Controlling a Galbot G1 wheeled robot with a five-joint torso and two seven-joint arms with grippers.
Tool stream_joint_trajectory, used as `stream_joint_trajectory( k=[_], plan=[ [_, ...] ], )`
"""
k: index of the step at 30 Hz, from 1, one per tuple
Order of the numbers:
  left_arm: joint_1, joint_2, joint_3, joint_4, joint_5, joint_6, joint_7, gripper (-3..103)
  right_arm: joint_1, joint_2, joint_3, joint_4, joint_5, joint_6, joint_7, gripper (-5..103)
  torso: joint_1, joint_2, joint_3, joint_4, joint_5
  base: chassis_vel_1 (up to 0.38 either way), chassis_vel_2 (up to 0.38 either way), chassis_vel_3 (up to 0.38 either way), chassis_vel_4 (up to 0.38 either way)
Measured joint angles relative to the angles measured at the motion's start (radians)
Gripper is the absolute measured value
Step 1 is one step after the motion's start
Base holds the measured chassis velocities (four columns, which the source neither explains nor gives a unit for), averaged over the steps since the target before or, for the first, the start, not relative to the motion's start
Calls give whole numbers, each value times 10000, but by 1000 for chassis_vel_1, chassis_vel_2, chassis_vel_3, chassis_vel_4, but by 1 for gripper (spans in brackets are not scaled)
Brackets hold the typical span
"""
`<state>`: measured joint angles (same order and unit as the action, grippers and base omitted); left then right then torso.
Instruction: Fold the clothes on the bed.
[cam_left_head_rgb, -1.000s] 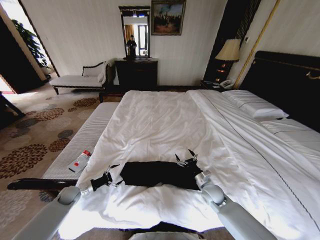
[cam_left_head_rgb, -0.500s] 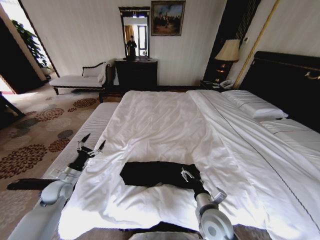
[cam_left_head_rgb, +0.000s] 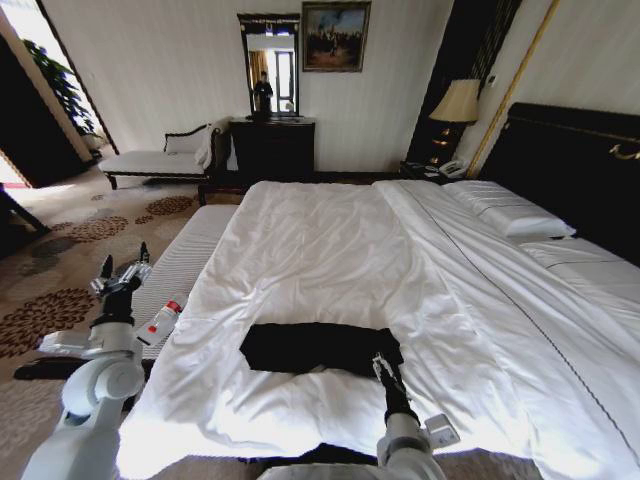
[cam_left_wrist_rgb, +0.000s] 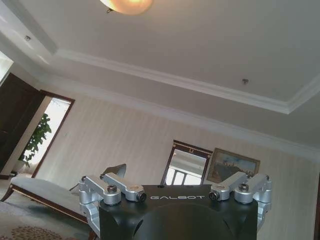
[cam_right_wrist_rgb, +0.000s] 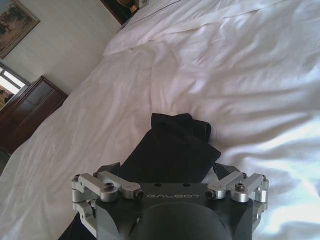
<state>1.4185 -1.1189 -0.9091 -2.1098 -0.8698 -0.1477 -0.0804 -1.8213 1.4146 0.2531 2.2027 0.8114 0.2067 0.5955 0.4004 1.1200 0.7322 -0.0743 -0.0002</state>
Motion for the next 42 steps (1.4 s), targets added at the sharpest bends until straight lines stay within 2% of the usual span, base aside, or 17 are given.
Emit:
stream_joint_trajectory(
  k=[5,17,18,19,20,24,26,30,31,32,33,35,36,40,42],
  plan=[
    [201,-23,-36,-188,84,7,68,100,317,-133,175,-416,-153,-40,-160,100,1,-1,1,0,1,0,0,0,0],
    [617,-169,-412,-312,160,-104,205,100,562,-187,39,-525,290,-388,332,100,1,-1,1,0,0,0,0,0,0],
    [627,-167,-421,-328,160,-109,207,100,596,-161,37,-589,330,-385,361,102,1,-1,1,0,0,0,0,0,0],
    [631,-167,-422,-341,160,-111,208,100,648,-135,52,-652,361,-379,400,98,1,-1,1,0,1,0,0,0,0],
    [631,-167,-422,-341,160,-111,208,100,648,-135,52,-652,361,-379,400,98,1,-1,1,0,1,0,0,0,0],
    [633,-181,-367,-393,202,-120,209,100,862,-100,336,-792,729,-315,667,78,1,-1,1,0,1,0,0,0,0],
    [631,-185,-357,-393,221,-123,209,100,866,-100,384,-796,770,-305,714,78,1,-1,1,0,1,0,0,0,0],
    [615,-243,-271,-409,285,-144,209,100,945,-78,746,-832,918,-225,989,56,0,-1,1,0,1,0,0,0,0],
    [615,-243,-271,-409,285,-144,209,100,945,-78,746,-832,918,-225,989,56,0,-1,1,0,1,0,0,0,0],
    [613,-271,-238,-420,311,-152,209,100,962,-75,847,-814,970,-220,1047,50,1,-1,1,0,1,0,0,0,0],
    [613,-287,-221,-423,324,-155,209,100,972,-75,905,-789,999,-220,1073,50,1,-2,1,-1,1,0,0,0,0],
    [624,-351,-168,-430,388,-174,209,100,1006,-76,1046,-705,1073,-218,1122,39,1,-1,2,-1,1,0,0,0,0],
    [624,-351,-168,-430,388,-174,209,100,1006,-76,1046,-705,1073,-218,1122,39,1,-1,2,-1,1,0,0,0,0],
    [660,-482,-82,-430,544,-234,209,100,1059,-75,1090,-608,1106,-218,1193,18,1,-1,1,0,1,0,0,0,0],
    [672,-513,-65,-430,575,-246,211,100,1057,-68,1067,-566,1105,-219,1201,18,1,0,1,0,1,0,0,0,0]
  ],
)
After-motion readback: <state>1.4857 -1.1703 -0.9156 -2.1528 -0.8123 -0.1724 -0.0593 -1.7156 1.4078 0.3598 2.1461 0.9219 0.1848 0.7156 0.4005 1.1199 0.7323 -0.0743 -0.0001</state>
